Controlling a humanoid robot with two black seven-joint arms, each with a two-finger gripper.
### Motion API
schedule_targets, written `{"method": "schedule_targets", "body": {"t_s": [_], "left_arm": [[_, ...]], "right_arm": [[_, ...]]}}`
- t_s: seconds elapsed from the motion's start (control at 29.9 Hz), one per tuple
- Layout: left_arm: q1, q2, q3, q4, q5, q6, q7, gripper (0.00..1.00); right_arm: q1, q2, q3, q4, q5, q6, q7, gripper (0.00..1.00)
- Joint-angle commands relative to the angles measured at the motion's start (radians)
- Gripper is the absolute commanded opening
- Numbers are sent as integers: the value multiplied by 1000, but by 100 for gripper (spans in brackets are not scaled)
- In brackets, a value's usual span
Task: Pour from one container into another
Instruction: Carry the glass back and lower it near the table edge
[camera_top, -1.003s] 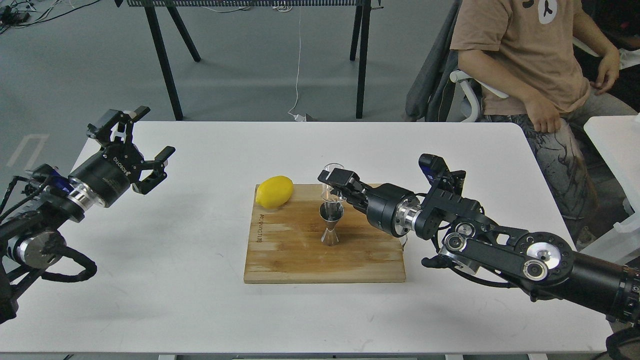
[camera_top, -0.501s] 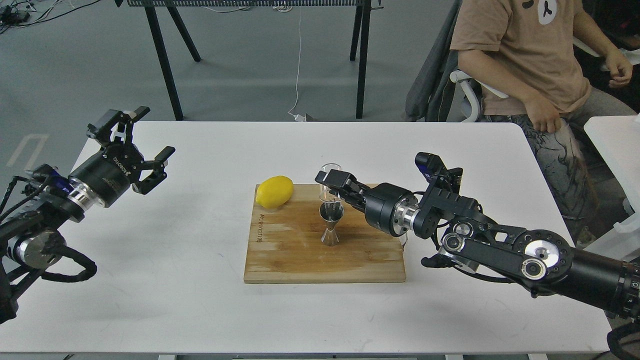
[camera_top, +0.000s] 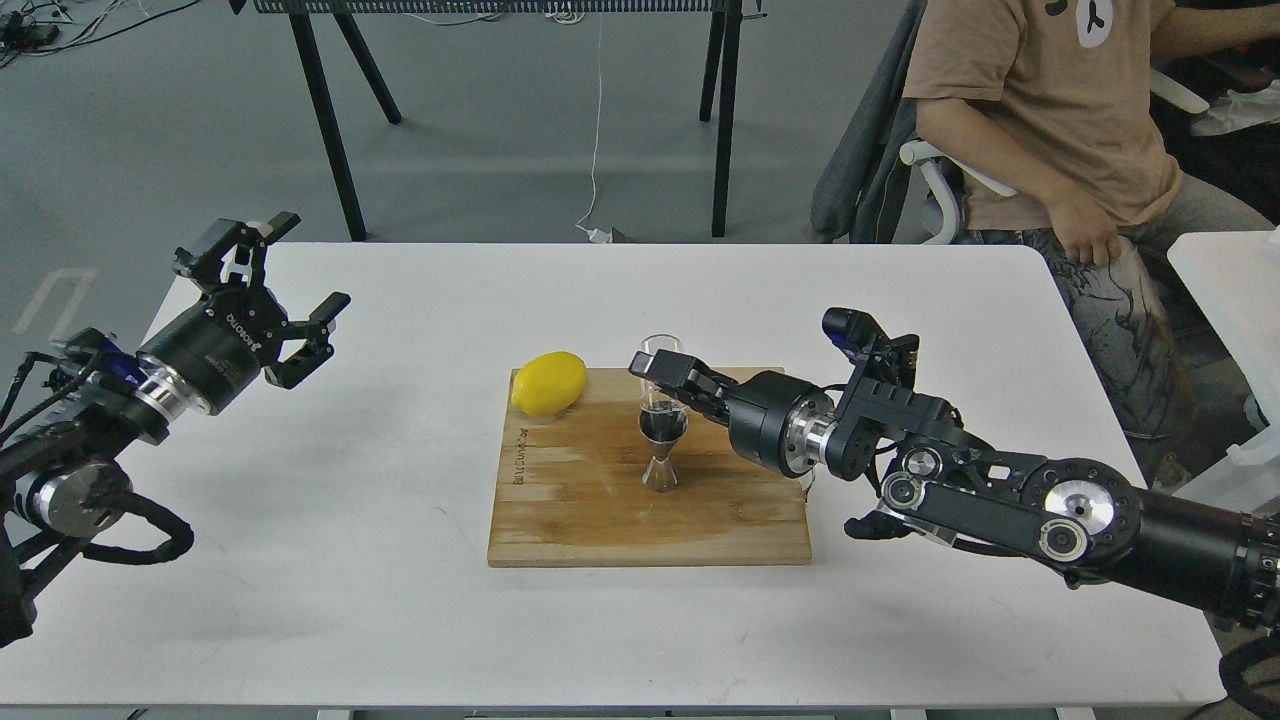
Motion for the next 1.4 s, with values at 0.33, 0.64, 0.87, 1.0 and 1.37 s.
{"method": "schedule_targets", "body": {"t_s": [0.33,0.64,0.87,1.0,1.37], "left_arm": [[0,-1,-1,0,0,0,0,99],[0,-1,-1,0,0,0,0,99],[0,-1,-1,0,0,0,0,99],[2,-3,-1,0,0,0,0,99],[2,-21,1,0,0,0,0,99]], "right_arm": [[-47,-28,119,20,126,-8,28,40],[-282,9,536,89,562,-2,41,40],[-569,81,975,92,973,8,49,40],[-691,126,1170,60,1154,0,48,40],[-801,149,1242,-135,1342,-2,46,41]]}}
